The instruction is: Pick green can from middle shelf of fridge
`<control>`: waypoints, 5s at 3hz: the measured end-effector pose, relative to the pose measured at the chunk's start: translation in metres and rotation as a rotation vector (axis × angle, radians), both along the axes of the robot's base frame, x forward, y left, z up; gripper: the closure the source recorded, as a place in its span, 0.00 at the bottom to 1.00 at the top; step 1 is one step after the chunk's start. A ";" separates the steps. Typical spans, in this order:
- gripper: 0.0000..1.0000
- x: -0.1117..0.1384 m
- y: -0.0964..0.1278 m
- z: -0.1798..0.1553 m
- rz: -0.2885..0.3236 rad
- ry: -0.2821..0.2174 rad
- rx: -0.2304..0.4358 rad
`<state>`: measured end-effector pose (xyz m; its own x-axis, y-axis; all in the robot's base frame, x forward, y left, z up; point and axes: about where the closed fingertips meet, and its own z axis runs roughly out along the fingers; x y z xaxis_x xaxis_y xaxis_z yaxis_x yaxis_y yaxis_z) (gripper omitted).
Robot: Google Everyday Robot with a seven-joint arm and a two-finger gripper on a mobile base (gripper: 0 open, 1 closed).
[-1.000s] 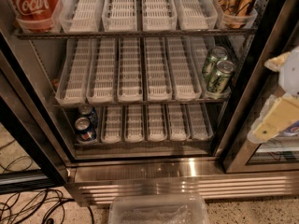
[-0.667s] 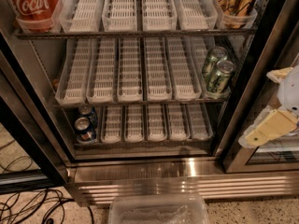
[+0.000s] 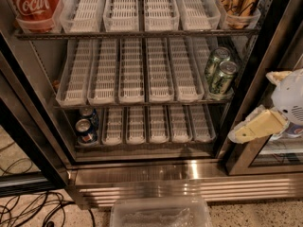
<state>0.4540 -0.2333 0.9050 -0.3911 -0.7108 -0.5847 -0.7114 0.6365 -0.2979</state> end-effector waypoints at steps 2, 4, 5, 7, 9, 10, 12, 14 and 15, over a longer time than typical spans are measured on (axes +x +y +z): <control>0.00 0.022 0.008 -0.030 -0.047 -0.101 0.031; 0.00 0.045 0.008 -0.055 -0.241 -0.232 0.080; 0.00 0.053 0.000 -0.054 -0.329 -0.298 0.134; 0.00 0.072 0.014 -0.060 -0.390 -0.328 0.262; 0.04 0.073 0.007 -0.062 -0.395 -0.387 0.254; 0.11 0.075 -0.001 -0.062 -0.410 -0.443 0.263; 0.43 0.084 0.003 -0.057 -0.430 -0.538 0.312; 0.35 0.089 0.013 -0.055 -0.428 -0.567 0.339; 0.31 0.089 0.013 -0.055 -0.428 -0.567 0.339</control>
Offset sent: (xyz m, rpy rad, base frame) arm 0.0528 0.0056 -0.0487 0.0647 -0.2315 -0.1279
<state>0.5427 -0.2204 0.8503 -0.1678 -0.3130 -0.9348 -0.1811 0.9419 -0.2829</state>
